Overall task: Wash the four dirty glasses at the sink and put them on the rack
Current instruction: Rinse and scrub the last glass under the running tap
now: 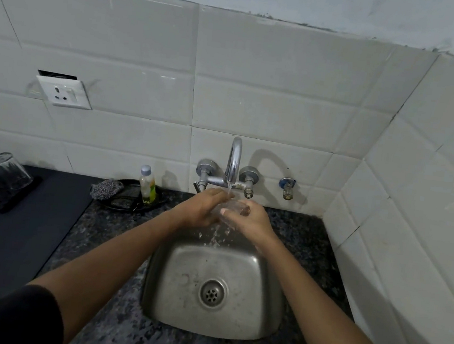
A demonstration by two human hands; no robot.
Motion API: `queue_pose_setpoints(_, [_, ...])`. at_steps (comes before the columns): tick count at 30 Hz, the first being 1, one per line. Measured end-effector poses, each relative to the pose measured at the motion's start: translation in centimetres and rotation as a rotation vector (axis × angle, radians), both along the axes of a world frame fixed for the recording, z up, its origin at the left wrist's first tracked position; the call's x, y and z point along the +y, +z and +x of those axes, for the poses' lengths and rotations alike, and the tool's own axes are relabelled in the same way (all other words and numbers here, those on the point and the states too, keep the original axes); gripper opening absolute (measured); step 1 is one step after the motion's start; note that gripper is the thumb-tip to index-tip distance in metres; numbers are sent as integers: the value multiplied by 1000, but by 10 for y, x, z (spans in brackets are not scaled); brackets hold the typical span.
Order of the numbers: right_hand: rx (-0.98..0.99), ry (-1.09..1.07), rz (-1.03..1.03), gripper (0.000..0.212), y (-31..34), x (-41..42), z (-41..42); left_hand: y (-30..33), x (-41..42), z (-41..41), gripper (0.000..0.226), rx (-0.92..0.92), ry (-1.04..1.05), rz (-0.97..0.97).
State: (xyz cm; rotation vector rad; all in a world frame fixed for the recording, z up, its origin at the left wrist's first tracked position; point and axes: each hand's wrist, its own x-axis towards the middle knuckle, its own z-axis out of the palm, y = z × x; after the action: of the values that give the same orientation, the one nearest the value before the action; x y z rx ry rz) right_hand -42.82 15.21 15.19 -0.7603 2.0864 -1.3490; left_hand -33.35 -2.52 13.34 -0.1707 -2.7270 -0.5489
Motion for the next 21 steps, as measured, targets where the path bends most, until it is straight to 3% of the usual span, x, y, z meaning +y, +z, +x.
queue_pose_setpoints(1, [163,-20,-8,54,-2,0,2,0,1,-2,61,-11,1,24])
queue_pose_setpoints(3, [194,-31,-54,58,-5,-3,6,2,0,-6,58,-72,3,31])
queue_pose_setpoints(6, [-302,-74,-68,47,0,-8,5,-2,-4,-6,53,-104,22,15])
queue_pose_setpoints(8, [-468,-53,-71,44,4,-7,3,-5,-2,-5,51,-94,27,27])
queue_pose_setpoints(10, [-292,-62,-80,39,3,-3,6,-4,2,-5,52,-74,19,65])
queue_pose_setpoints(13, [239,-29,-50,50,-12,0,4,-1,2,-7,56,-67,28,88])
queue_pose_setpoints(14, [233,-13,-55,54,-16,0,5,-1,0,-8,54,-75,29,78])
queue_pose_setpoints(17, [-356,-56,-111,52,-9,-2,6,-2,2,-8,52,-76,26,37])
queue_pose_setpoints(18, [-467,-49,-109,49,-6,-2,6,-4,4,-7,52,-70,26,40])
queue_pose_setpoints(19, [-454,-32,-92,42,-1,-2,7,-5,6,-6,52,-70,28,50])
queue_pose_setpoints(21, [-165,-43,-49,35,0,0,7,-5,12,-7,52,-64,52,75])
